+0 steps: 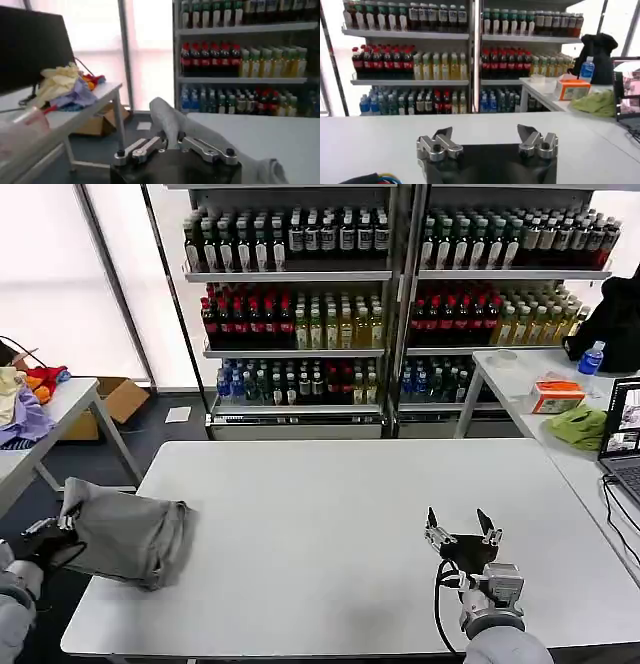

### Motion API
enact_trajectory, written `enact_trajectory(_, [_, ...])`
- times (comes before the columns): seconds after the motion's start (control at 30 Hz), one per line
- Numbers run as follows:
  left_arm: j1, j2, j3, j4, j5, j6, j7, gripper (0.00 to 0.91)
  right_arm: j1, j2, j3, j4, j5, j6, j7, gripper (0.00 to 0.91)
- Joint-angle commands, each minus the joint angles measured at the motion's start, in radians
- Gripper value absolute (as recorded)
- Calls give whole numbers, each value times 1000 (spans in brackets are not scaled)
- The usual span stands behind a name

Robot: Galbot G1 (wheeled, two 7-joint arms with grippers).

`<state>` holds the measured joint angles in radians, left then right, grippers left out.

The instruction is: Fold and organize the clothes.

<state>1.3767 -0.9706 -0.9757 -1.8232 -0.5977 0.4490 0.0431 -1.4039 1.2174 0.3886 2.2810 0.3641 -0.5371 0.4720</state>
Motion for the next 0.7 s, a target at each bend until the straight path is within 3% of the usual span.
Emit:
enact_trajectory(0.03, [17, 41, 17, -112, 33, 5, -4, 0, -12, 9, 4, -2, -6, 4, 4, 907])
enact_trajectory(0.13, [33, -30, 155, -217, 42, 16, -38, 0, -30, 13, 17, 3, -12, 5, 4, 907])
enact_trajectory(0.3, [14, -226, 485, -362, 140, 22, -101, 0, -68, 30, 38, 17, -31, 7, 9, 907])
enact_trajectory(0.4, [-37, -287, 664, -402, 192, 50, -128, 0, -76, 37, 50, 17, -45, 4, 10, 907])
enact_trajectory(0.53, [-60, -339, 833, -344, 282, 38, -121, 0, -100, 57, 50, 26, -80, 2, 19, 907])
enact_trajectory(0.7, [-158, -403, 877, -160, 300, 42, -123, 0, -106, 78, 48, 25, -96, -3, 17, 907])
